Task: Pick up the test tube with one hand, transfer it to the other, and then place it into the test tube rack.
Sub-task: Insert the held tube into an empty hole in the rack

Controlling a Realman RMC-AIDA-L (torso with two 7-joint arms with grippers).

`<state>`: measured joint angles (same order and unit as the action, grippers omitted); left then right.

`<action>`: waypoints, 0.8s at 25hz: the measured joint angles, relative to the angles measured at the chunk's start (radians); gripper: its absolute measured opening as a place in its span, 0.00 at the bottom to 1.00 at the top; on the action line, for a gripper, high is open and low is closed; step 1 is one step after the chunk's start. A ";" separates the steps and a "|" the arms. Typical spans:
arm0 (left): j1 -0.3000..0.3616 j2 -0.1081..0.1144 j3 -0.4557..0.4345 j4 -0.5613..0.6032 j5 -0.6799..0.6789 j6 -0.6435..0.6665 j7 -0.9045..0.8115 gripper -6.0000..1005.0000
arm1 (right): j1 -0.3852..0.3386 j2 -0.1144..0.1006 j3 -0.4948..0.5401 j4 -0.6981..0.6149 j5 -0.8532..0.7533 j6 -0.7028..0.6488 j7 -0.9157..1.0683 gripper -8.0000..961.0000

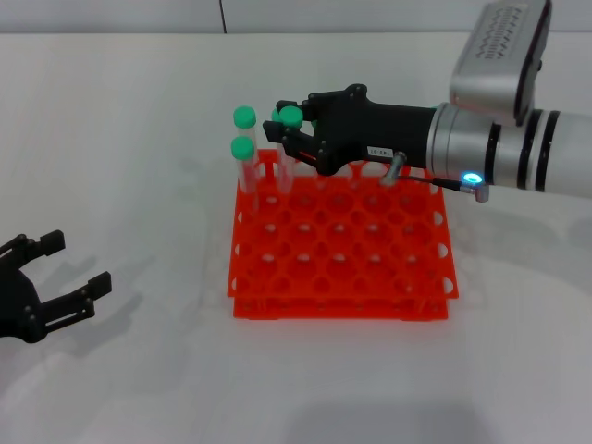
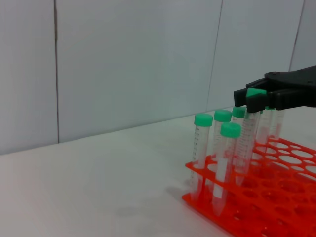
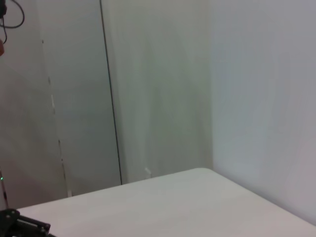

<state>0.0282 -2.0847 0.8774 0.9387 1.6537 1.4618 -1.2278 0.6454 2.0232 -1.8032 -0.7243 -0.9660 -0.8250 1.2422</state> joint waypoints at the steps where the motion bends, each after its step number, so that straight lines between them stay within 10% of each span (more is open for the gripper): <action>1: -0.001 0.000 0.000 0.000 0.000 0.000 0.001 0.88 | 0.004 0.000 -0.006 0.000 0.000 0.007 0.001 0.28; 20: -0.004 0.002 0.000 0.000 0.003 -0.012 0.005 0.88 | 0.008 0.000 -0.035 0.009 0.000 0.027 -0.003 0.28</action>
<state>0.0242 -2.0831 0.8774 0.9383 1.6570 1.4493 -1.2227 0.6533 2.0232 -1.8378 -0.7157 -0.9664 -0.7981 1.2393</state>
